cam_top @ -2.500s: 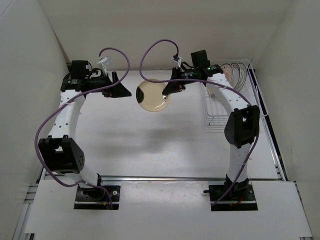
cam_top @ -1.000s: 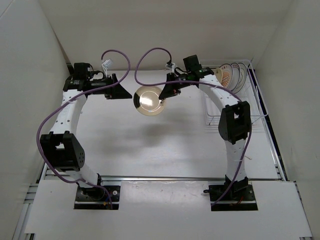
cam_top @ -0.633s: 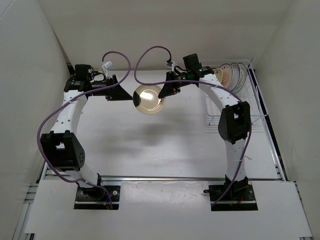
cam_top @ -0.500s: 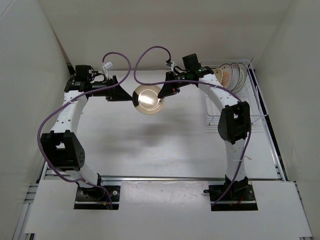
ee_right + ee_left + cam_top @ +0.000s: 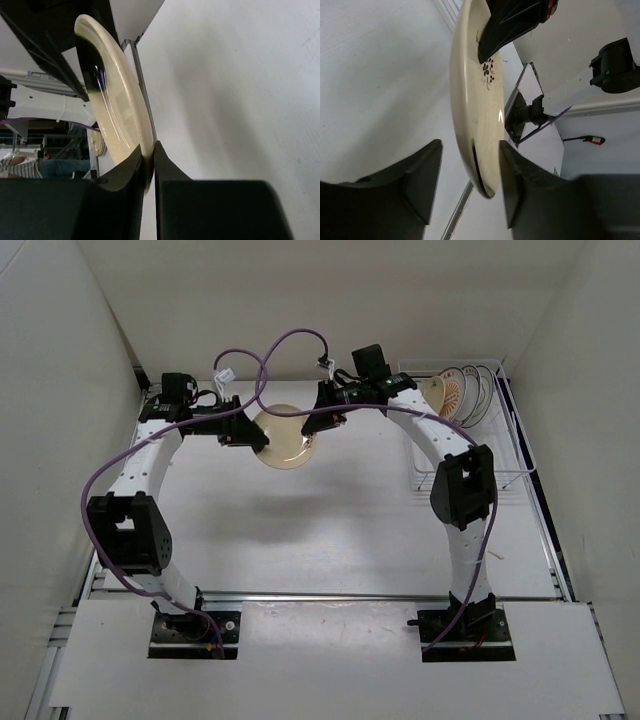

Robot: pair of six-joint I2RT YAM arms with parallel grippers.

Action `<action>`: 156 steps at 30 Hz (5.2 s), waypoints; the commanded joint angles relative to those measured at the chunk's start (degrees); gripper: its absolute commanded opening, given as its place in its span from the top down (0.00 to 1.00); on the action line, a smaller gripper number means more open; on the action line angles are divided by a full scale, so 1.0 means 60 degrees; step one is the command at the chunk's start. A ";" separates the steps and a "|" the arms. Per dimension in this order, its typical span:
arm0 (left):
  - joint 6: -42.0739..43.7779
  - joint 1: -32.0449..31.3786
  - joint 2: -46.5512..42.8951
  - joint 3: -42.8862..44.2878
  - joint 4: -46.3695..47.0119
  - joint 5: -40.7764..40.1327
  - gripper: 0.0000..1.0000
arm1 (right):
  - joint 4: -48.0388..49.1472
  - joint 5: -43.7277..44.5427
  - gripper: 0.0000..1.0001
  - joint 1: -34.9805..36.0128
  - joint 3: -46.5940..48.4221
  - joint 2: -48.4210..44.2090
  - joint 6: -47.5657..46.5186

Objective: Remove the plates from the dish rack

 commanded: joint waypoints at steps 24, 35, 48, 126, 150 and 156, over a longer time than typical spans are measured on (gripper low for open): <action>-0.3416 0.0404 0.0498 0.0647 0.1409 -0.5463 0.90 | -0.1320 0.1882 0.18 -0.1587 -0.1893 -0.2400 -0.1870; -0.4017 0.2263 0.3790 0.3150 0.1864 -0.5014 0.90 | -0.2168 0.3535 0.04 -0.3389 -0.4473 -0.4991 -0.3289; -0.4486 0.3027 0.7352 0.5920 0.3254 -0.2256 0.90 | -0.4733 0.5572 0.00 -0.7461 -0.5792 -0.6824 -0.7625; 0.0962 0.0947 0.1716 0.4779 -0.0363 -0.6738 0.03 | -0.2052 0.8489 0.19 -0.5824 -0.1782 -0.3634 -0.4302; 0.1270 0.0742 0.0104 0.2932 -0.0451 -0.7149 0.04 | -0.1393 1.0174 0.32 -0.4314 0.0345 -0.0762 -0.4390; 0.1358 0.0742 -0.0160 0.2669 -0.0451 -0.7061 0.04 | -0.1305 1.0350 0.32 -0.4314 0.0843 -0.0103 -0.4478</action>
